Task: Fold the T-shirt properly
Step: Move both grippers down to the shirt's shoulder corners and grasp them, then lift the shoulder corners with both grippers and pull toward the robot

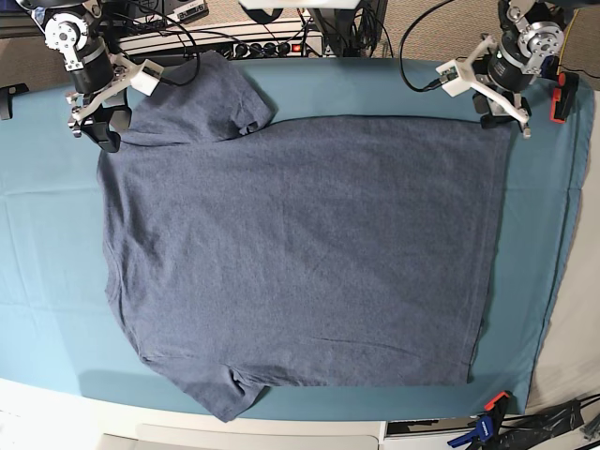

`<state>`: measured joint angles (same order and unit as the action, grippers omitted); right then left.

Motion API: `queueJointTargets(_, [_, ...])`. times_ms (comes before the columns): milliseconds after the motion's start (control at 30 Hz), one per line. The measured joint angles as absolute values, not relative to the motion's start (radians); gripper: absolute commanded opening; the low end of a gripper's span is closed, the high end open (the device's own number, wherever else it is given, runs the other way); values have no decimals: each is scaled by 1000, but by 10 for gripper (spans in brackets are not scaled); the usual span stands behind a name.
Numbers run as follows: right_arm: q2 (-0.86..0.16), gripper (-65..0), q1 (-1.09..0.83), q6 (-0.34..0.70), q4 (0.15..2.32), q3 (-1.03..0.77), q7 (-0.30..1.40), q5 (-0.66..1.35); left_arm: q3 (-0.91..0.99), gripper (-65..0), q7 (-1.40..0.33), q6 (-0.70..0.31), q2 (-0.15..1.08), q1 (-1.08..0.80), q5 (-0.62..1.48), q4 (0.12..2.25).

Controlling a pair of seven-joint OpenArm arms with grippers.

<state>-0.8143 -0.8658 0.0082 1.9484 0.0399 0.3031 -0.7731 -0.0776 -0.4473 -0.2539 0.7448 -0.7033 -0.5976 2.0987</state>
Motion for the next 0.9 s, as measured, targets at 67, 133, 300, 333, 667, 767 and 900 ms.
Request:
queueJointTargets(67, [-814, -328, -864, 115, 1948, 40, 307, -752, -77, -435, -448, -253, 746, -703, -599, 2099])
queueJointTargets(133, [-814, -328, -867, 169, 1948, 41, 302, -749, -77, -435, -447, -254, 746, -703, -598, 2099])
queueJointTargets(300, [-814, -328, -864, 289, 1949, 41, 291, -715, -78, -435, -431, -254, 746, -701, -598, 2099])
queueJointTargets(333, [-814, -328, -865, 312, 1949, 41, 287, -712, -77, -435, -428, -254, 746, -700, -599, 2099])
queueJointTargets(667, [-814, -328, -849, 347, 1950, 43, 272, -720, -77, -435, -425, -254, 746, -700, -598, 2099])
queueJointTargets(767, [-814, -328, -814, 341, 1950, 87, 280, -725, -77, -435, -425, -254, 746, -700, -598, 2099])
queueJointTargets(900, [-814, -328, -750, 329, 1954, 197, 315, -733, -77, -435, -425, -253, 746, -700, -599, 2099])
